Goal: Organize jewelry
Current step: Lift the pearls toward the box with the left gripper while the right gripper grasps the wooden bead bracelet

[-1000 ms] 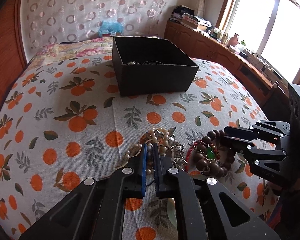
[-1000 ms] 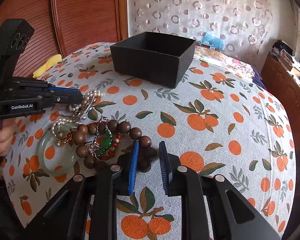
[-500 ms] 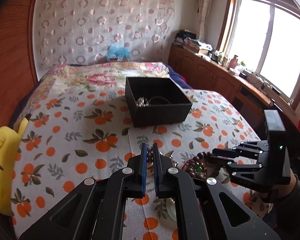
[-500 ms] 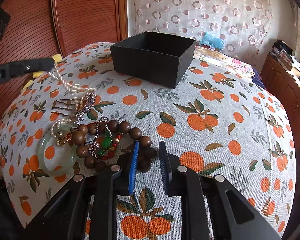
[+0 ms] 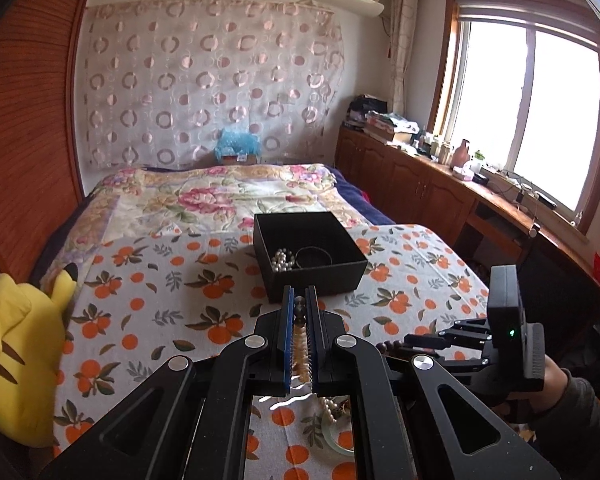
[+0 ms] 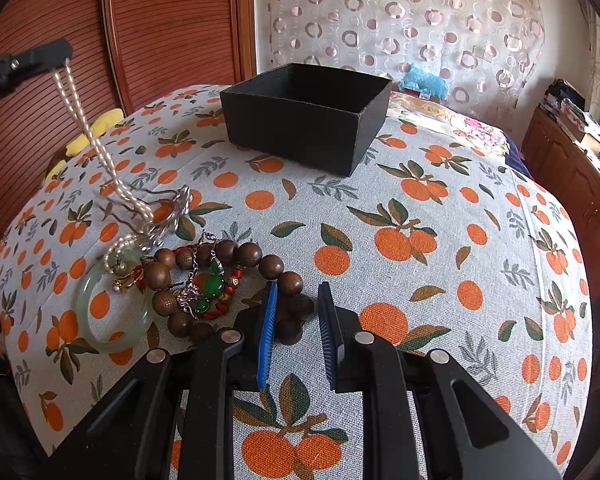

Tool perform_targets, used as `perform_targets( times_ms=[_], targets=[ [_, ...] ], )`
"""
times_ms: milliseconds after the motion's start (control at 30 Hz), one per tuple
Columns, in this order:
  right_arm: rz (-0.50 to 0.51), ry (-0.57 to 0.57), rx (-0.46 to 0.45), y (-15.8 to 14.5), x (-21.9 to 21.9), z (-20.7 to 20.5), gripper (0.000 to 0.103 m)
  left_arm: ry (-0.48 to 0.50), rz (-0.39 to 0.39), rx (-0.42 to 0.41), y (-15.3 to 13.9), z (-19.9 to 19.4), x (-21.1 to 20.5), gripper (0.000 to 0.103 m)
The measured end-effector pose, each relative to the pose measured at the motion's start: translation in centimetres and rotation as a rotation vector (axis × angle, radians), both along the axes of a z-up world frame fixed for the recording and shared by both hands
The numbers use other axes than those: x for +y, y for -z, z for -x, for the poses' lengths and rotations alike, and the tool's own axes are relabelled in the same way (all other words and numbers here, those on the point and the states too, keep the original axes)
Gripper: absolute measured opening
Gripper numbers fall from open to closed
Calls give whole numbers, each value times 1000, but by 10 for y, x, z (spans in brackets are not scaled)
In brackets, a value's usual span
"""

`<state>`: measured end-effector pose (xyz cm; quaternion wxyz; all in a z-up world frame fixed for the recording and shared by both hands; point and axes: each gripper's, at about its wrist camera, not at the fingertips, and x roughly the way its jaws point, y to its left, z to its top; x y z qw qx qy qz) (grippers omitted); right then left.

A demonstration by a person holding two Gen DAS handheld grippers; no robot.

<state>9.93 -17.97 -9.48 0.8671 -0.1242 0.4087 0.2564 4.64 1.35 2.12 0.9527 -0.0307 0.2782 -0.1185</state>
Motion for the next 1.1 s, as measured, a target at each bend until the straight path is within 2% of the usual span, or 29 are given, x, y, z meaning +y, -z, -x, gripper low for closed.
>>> perform_targets(
  times_ms=[533, 900, 1100],
  targets=[
    [0, 0, 0, 0, 0, 0, 22, 5, -4, -123, -51, 18, 1, 5],
    [-1, 0, 0, 0, 0, 0, 22, -12, -8, -181, -74, 24, 6, 5],
    [-6, 0, 4, 1, 0, -1, 22, -26, -25, -182, -74, 16, 8, 5]
  ],
)
